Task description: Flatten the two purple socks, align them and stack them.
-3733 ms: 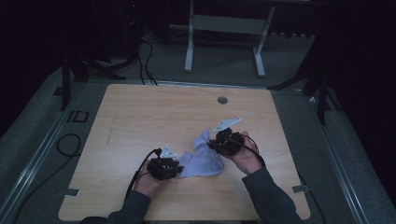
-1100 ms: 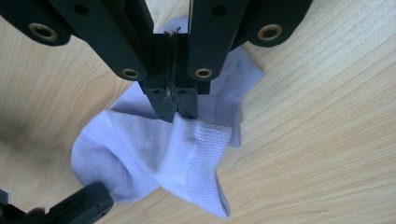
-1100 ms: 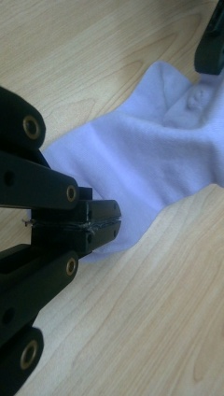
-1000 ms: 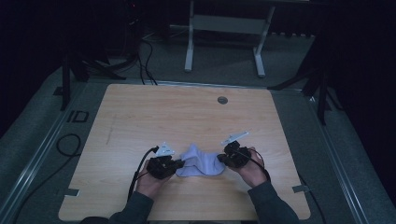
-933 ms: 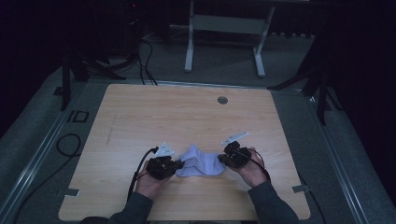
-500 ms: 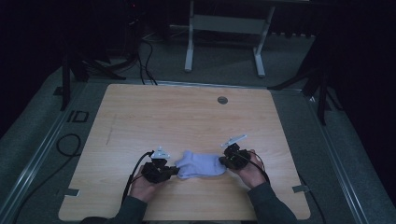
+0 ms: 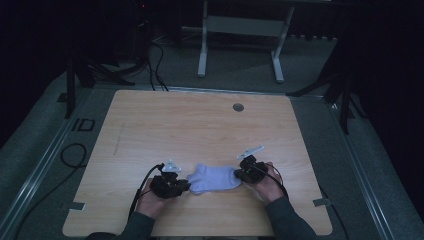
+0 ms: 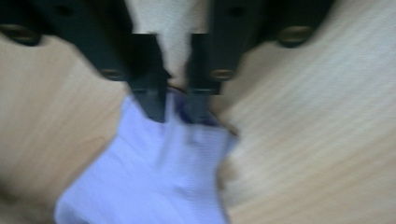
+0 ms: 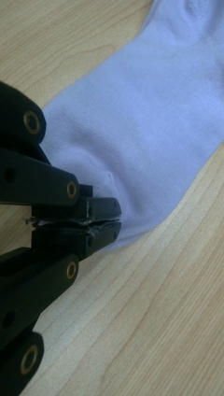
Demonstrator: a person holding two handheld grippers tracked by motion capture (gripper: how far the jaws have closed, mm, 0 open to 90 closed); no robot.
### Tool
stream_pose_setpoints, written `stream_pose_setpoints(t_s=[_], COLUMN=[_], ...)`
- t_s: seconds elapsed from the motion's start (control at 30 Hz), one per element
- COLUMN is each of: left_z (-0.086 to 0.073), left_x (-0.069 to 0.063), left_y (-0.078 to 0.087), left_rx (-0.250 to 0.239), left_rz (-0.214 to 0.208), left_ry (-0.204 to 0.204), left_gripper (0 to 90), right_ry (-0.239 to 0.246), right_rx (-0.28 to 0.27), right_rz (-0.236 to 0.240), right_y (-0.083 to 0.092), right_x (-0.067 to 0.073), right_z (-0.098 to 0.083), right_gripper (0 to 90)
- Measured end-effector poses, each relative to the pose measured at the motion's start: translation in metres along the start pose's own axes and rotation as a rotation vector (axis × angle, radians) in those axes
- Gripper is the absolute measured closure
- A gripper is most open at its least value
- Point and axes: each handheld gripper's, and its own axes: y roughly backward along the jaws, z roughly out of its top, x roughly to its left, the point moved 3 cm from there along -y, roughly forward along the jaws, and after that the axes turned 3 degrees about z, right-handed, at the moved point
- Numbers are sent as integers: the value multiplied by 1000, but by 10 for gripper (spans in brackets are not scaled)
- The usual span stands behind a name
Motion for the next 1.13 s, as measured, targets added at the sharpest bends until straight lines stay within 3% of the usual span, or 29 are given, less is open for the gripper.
stream_pose_setpoints(t_s=[0.07, 0.4, 0.6, 0.77, 0.9, 1.13], left_z=[2, 4, 5, 6, 6, 7], left_x=[1, 5, 12, 16, 19, 25], left_y=[3, 4, 7, 8, 8, 7], left_rx=[-25, -57, -69, -79, -81, -83], left_rz=[6, 34, 61, 76, 88, 125], left_ry=[0, 8, 28, 38, 41, 46], left_gripper=[649, 619, 602, 602, 599, 594], right_ry=[-7, -32, -30, -36, -76, -121], right_rx=[-6, -9, -3, -72, -142, -177], right_rz=[-1, -13, 12, 30, 30, 1], right_y=[0, 4, 11, 24, 37, 47], right_x=[0, 1, 4, 5, 1, -14], right_z=[-1, -7, -15, -18, -21, -27], right_gripper=[858, 802, 718, 611, 555, 511])
